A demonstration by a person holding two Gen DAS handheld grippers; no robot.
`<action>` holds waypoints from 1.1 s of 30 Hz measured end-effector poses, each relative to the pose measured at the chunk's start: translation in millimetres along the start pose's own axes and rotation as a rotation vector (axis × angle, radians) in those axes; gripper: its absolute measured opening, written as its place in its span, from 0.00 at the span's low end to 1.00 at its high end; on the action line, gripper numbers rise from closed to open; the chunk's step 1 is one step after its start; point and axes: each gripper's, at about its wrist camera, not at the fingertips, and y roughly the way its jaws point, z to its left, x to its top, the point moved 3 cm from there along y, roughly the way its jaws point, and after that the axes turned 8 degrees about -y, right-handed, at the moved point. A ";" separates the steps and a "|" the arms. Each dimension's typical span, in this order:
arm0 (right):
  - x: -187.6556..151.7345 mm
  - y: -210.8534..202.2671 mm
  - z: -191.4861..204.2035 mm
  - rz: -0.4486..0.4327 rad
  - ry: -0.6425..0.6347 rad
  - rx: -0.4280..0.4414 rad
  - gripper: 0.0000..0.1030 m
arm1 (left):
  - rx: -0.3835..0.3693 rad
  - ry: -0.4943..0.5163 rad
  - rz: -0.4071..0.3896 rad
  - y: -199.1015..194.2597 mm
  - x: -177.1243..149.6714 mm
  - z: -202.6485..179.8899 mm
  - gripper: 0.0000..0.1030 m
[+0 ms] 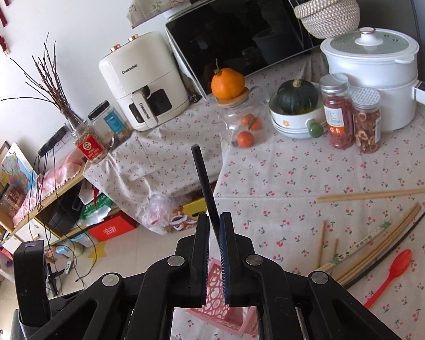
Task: Organize utensils
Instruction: 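Carry the black chopstick into the pink basket and open the right gripper, then grasp the red plastic spoon by its handle with the right gripper and lift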
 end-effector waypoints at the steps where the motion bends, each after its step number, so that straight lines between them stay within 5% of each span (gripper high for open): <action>1: 0.1 0.0 -0.8 0.003 -0.001 -0.005 0.12 | 0.002 0.001 -0.005 -0.7 0.1 -0.7 0.73; 4: 2.1 -6.6 -2.1 -0.016 -0.002 -0.007 0.27 | 0.004 0.010 -0.022 -3.8 0.4 -4.4 0.73; 6: 3.2 -15.0 -3.1 -0.040 -0.003 -0.012 0.46 | 0.006 0.021 -0.037 -6.5 0.2 -7.6 0.74; 15: -0.1 -54.2 -33.3 -0.081 0.016 -0.103 0.70 | 0.009 0.039 -0.070 -10.0 -3.1 -18.6 0.75; 21: -17.2 -73.2 -74.5 -0.045 0.071 -0.210 0.81 | -0.006 0.053 -0.063 -7.4 -14.3 -31.6 0.80; 33: -71.4 -69.4 -165.1 0.134 0.207 -0.437 0.84 | -0.054 0.100 -0.122 -9.9 -33.2 -68.8 0.82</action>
